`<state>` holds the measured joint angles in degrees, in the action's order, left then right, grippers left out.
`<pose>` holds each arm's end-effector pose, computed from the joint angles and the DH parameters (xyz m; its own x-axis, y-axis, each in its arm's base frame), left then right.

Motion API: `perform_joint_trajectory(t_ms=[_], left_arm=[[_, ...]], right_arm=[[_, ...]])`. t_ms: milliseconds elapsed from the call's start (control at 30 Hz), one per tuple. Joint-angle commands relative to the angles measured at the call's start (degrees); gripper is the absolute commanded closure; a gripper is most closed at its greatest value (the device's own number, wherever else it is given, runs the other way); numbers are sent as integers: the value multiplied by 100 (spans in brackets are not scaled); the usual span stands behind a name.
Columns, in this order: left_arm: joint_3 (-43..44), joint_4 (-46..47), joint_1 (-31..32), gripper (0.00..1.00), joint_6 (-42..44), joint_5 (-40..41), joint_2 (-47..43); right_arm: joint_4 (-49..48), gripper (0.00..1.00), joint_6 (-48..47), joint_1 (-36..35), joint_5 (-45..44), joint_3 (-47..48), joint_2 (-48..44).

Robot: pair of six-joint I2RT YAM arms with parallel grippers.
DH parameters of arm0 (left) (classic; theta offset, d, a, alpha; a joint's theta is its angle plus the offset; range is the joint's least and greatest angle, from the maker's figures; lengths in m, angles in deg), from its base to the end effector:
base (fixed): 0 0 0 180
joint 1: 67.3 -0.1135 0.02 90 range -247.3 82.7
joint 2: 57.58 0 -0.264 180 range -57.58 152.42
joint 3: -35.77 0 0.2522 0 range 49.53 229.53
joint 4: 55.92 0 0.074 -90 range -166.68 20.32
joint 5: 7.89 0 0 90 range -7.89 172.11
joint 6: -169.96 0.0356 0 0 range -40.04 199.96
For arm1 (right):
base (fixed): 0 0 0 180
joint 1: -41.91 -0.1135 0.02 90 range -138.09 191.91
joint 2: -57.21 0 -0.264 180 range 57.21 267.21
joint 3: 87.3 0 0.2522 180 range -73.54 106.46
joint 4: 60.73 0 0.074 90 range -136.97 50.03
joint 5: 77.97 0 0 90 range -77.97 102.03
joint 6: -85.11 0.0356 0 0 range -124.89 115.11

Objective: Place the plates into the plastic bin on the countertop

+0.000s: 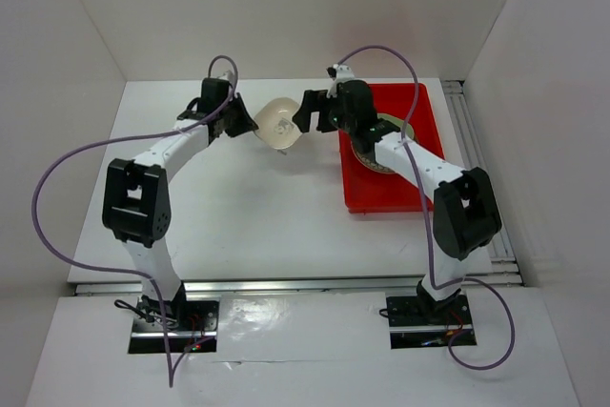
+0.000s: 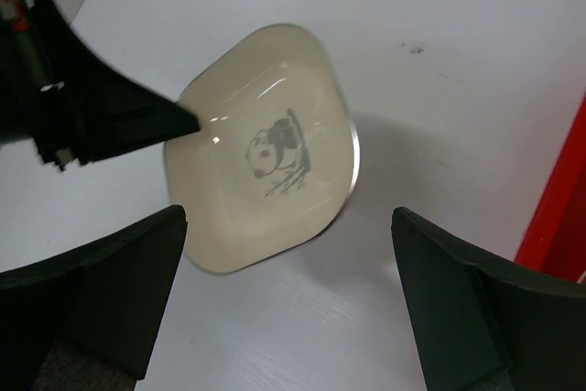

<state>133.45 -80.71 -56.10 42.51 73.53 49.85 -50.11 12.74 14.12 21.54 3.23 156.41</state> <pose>0.4282 -0.0902 0.2608 -0.6316 -0.4879 -0.6025 -0.0900 0.8181 -0.5680 0.3640 0.1985 0.3000 -0.4596 0.0954 -0.8830 -0.4812 0.8089 0.3379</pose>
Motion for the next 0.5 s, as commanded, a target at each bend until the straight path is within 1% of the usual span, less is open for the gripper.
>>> perform_joint_trajectory(t_ms=[0, 100, 233, 300, 333, 367, 400, 433, 467], left_arm=[[-375, 337, -57, 100, 54, 532, -705], [-499, 356, 102, 100, -95, 822, -1092], [-447, 356, 321, 100, -96, 893, -1208], [-447, 356, 374, 100, -157, 753, -1208], [-447, 451, 374, 100, -218, 674, -1208], [-508, 522, 444, 100, -219, 621, -1208], [-586, 523, 444, 100, -271, 621, -1260], [-587, 575, 514, 100, -271, 621, -1260], [-648, 575, 593, 100, -271, 621, -1260]], right_arm=[[-117, 0, 136, -94, -677, 259, 152], [-29, 0, 188, -165, -890, 259, 345], [-29, 0, 294, -227, -961, 207, 618], [-169, 4, 443, -279, -838, 154, 715], [-170, 9, 495, -279, -785, 154, 802], [-222, 15, 557, -279, -724, 154, 872], [-222, 24, 558, -332, -723, 154, 873], [-222, 51, 558, -332, -723, 154, 873], [-222, 66, 610, -332, -723, 154, 873]])
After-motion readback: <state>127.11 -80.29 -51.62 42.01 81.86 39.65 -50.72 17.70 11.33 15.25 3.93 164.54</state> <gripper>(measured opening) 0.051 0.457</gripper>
